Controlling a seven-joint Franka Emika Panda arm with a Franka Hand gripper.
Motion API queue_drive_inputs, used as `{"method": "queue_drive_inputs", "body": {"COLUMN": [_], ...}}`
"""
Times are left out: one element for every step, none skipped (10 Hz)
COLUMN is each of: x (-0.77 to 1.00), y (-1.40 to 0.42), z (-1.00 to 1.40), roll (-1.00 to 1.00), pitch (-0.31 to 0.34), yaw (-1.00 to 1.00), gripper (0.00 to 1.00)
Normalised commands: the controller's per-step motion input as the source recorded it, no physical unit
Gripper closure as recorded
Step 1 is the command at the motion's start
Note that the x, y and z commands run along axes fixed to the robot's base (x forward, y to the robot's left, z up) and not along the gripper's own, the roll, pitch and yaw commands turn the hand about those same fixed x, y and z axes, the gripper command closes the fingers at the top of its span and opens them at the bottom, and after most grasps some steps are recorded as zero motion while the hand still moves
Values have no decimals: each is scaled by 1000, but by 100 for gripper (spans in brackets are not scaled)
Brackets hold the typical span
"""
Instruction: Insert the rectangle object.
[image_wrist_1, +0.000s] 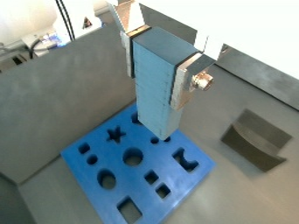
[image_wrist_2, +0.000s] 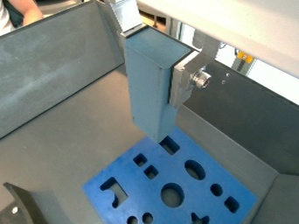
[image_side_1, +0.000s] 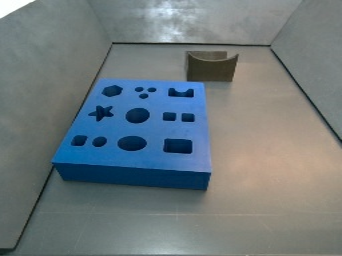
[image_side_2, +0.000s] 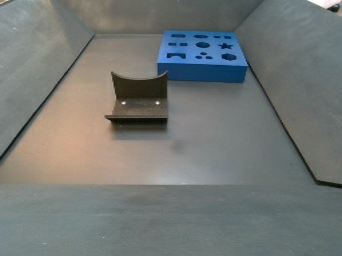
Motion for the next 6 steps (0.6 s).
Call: {"method": "queue_drive_inputs", "body": {"x": [-474,-344,-200,489,524,383], "y": [487,334,168,-471,-491,-309], "z": [-576,-374,-160,521,540,310], "roll": [-63,-101,-105,36,46,96], "pitch": [121,12,-38,36,70,172], "yaw": [28,5,-2,-216,-211,-122], "gripper": [100,100,100,100,100,100]}}
